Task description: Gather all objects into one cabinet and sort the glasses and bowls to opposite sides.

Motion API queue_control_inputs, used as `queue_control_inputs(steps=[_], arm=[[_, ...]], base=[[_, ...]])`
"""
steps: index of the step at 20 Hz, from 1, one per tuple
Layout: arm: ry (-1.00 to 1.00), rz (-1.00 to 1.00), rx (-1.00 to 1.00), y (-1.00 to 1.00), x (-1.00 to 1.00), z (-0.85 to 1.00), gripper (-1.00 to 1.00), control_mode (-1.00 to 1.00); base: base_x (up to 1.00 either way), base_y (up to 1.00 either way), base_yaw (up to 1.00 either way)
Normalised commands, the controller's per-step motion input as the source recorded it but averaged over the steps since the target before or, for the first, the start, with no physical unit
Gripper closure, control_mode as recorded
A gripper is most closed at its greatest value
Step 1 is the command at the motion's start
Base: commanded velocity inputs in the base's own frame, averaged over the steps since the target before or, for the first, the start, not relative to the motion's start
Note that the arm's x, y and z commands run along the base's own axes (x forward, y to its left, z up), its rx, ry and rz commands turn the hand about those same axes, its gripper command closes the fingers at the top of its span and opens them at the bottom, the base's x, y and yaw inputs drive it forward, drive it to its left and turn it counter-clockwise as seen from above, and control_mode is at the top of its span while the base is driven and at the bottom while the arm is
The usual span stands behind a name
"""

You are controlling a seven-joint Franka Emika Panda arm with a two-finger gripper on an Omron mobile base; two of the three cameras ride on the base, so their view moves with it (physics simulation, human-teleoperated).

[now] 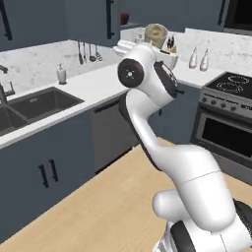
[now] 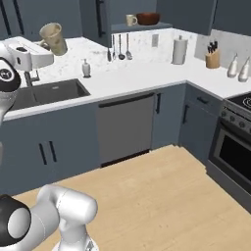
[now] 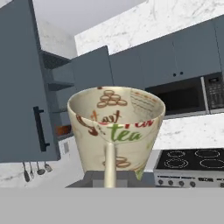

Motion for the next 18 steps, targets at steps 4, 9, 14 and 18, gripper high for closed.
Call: queue_control_inputs(steps=[4,9,14,18], arm=[[0.00,0.00,0.00,0.00,0.00,0.00,1.00,1.00],[0.00,0.00,0.00,0.00,0.00,0.00,1.00,1.00],[0.00,0.00,0.00,0.00,0.00,0.00,1.00,1.00],[0.00,0.00,0.00,0.00,0.00,0.00,1.00,1.00]], base=[[0.32,-0.29,-0.21],[0.86,-0.51,-0.01],[0.86,-0.85,0.01],[0.75,-0.83,0.08]])
